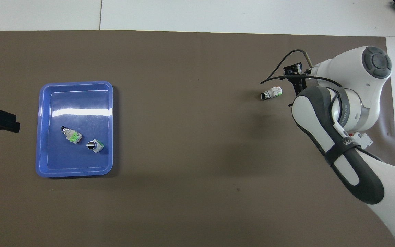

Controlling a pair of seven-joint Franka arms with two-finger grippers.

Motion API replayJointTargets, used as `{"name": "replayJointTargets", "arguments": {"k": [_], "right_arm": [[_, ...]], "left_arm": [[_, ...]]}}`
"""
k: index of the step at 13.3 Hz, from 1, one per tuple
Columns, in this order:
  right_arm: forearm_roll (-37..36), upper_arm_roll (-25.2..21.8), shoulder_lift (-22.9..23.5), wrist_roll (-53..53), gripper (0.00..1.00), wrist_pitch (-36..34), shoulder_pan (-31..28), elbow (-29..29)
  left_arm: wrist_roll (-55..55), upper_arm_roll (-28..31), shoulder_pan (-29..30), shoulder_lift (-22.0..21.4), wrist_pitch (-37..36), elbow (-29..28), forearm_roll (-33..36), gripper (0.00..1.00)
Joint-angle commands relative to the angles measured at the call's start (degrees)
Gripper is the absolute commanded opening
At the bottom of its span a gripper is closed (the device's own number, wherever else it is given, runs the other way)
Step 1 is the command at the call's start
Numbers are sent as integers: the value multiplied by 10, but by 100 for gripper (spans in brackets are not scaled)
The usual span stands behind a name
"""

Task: Turn and place switch with both arms
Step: 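Lower the right gripper and grasp the green-and-white switch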

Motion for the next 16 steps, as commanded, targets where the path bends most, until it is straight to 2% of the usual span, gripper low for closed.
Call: {"name": "replayJointTargets", "arguments": {"k": [1,5,13,16], "right_arm": [[25,1,63,11,100,2,-4,57],[44,1,87,10,100,9,-7,68],[46,1,95,-9,97,24,-8,50],[72,1,100,-9,97,39,-3,50]], "left_arm": [[1,-3,6,-15,-4,-15,-7,100],[1,-3,6,-15,-4,-15,-7,100],[1,-3,6,-15,-4,-15,-7,100],[1,-3,6,-15,-4,-15,-8,100]]}}
